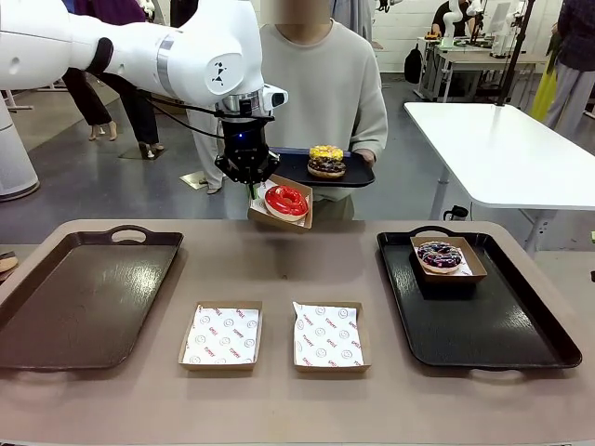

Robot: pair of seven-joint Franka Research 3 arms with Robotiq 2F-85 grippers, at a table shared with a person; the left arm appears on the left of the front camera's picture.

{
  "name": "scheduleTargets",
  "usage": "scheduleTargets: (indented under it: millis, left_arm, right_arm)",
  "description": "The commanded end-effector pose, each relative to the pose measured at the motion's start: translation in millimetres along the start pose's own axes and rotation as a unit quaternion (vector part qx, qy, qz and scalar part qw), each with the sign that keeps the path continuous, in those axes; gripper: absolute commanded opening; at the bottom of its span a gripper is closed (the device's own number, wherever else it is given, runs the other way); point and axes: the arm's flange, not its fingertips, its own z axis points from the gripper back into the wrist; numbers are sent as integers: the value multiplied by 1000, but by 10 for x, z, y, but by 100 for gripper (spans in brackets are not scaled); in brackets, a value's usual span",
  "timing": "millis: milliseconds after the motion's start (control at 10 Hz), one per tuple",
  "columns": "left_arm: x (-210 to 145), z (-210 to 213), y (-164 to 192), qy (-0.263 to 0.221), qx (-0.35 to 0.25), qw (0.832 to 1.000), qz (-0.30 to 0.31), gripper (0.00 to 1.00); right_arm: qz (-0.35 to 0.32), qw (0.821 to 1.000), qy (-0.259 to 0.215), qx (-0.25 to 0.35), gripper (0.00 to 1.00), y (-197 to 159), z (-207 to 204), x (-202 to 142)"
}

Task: Individually package the donuts and arrange them on the tray.
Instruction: Place the picked Paper togo box on the Handle tray while simultaneously picking up another Paper togo box from the table with the other hand.

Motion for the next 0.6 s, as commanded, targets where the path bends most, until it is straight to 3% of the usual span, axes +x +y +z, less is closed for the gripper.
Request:
scheduleTargets:
  millis: [0, 500]
  left_arm:
    - [-55, 17, 39, -1, 0, 1000, -2, 0]
    - [-55, 17, 39, -1, 0, 1000, -2, 0]
  right_arm:
    - [2, 1000, -1, 1, 100, 21, 8, 0]
    - [2, 1000, -1, 1, 100, 21, 8, 0]
